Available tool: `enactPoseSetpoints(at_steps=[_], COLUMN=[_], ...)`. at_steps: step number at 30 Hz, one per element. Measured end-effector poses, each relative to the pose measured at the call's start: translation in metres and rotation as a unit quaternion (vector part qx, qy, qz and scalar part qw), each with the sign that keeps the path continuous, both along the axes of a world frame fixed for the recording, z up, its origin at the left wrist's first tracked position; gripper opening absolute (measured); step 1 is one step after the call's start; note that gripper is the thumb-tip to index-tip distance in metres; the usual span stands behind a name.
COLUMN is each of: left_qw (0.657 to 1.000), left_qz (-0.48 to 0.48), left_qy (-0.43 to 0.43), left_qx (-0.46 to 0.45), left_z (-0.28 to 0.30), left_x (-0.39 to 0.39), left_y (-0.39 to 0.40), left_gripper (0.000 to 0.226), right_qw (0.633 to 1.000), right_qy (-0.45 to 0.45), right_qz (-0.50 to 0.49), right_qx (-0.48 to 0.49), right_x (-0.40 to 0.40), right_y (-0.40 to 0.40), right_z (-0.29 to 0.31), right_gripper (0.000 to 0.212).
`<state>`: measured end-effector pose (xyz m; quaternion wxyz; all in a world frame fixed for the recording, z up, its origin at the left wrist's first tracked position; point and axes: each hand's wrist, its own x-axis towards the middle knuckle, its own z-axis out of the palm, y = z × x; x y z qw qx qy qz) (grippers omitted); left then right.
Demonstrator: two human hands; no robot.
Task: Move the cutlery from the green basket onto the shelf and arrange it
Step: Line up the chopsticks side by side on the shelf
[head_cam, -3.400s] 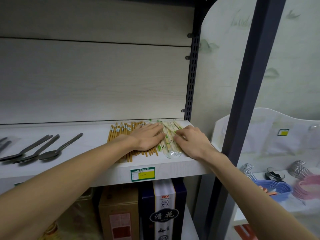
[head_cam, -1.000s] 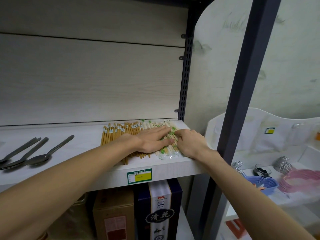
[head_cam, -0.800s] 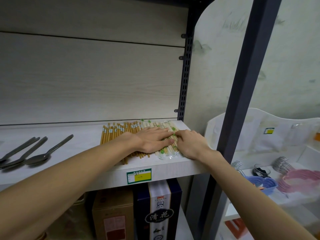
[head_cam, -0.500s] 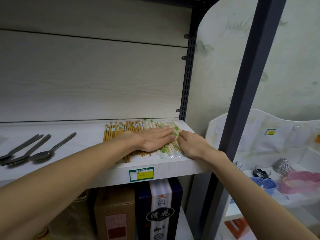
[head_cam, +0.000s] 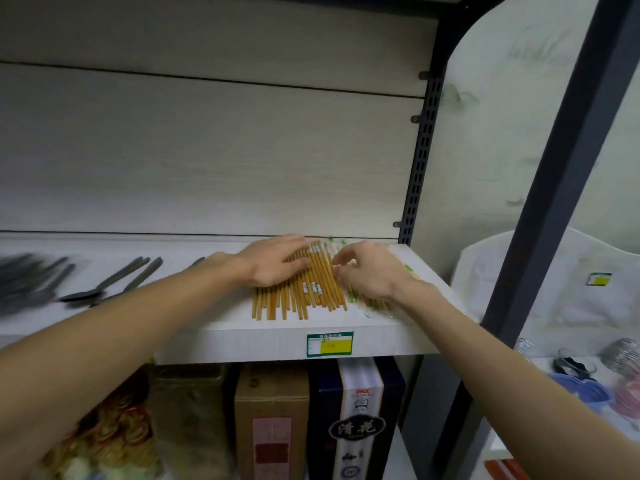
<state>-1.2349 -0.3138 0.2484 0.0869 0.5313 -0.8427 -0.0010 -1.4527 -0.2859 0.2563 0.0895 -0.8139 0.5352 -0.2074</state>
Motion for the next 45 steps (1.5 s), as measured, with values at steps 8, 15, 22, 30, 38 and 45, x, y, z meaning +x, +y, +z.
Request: enactPoseSetpoints(at_steps=[8,15,22,30,38,45], left_qw=[1.000,0.999,0.997,0.994,0.995,0.995], left_qz=[0.024,-0.019,-0.075,-0.086,-0.071,-0.083], left_qy=[0.004,0.029,0.005,0.053,0.054,0.043], left_qx=[0.017,0.000,-0.030,-0.030,-0.033,-0.039], left_z=[-0.014,-0.016,-0.010,-0.016,-0.020,-0.016], left_x=[0.030,0.032,0.019,0.027,0.031,0.035], left_y=[0.013,0.008,0.006,0.010,0.012,0.013], left_gripper=[0.057,0.049,0.035,0.028,0.030,0.032], right_qw=[0.999,0.993,0.987,0.980,0.967,0.957], right_qy=[0.010,0.004,0.005,0.022,0.073,0.012], right_qz=[0.018,-0.018,-0.041,-0.059,-0.083,-0.064], right_qx=[0.047,0.117,0.157,0.189,0.230,0.283], right_x=[0.033,0.036,0.043,0.052,0.065,0.058], right_y=[-0.009,-0.020,-0.027,-0.030,-0.027,-0.019], right_z=[-0.002,0.005,0.008,0.013,0.023,0.029], right_gripper=[0.017,0.017,0.026,0.030,0.026,0.030])
